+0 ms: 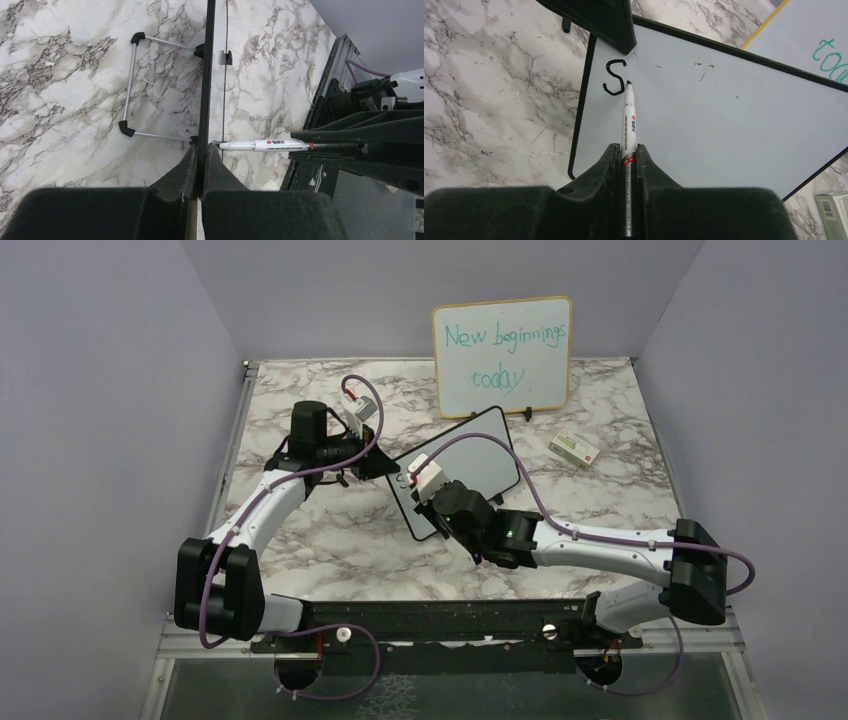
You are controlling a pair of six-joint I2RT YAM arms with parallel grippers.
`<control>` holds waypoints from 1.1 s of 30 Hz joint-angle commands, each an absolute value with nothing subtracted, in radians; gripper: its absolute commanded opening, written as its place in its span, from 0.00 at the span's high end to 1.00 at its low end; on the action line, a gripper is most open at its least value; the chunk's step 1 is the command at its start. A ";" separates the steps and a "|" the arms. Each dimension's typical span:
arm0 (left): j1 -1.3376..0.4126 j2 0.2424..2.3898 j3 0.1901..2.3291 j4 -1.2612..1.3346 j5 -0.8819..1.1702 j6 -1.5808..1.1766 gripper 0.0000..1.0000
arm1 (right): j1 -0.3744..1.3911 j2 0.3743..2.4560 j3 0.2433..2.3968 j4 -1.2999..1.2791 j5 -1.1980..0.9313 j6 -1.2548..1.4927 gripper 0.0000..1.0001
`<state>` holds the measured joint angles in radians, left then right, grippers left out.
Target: Write a sentence on the whiteboard
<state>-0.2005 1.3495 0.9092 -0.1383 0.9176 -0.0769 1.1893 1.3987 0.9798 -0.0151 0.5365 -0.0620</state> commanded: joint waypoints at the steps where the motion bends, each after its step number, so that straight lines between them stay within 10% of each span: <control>1: -0.221 1.382 0.902 -0.228 0.848 -0.032 1.00 | 1.180 1.410 0.985 0.005 0.593 -0.054 1.00; 33: -0.222 1.393 0.905 -0.233 0.844 -0.029 1.00 | 1.173 1.359 0.971 0.028 0.508 -0.066 1.00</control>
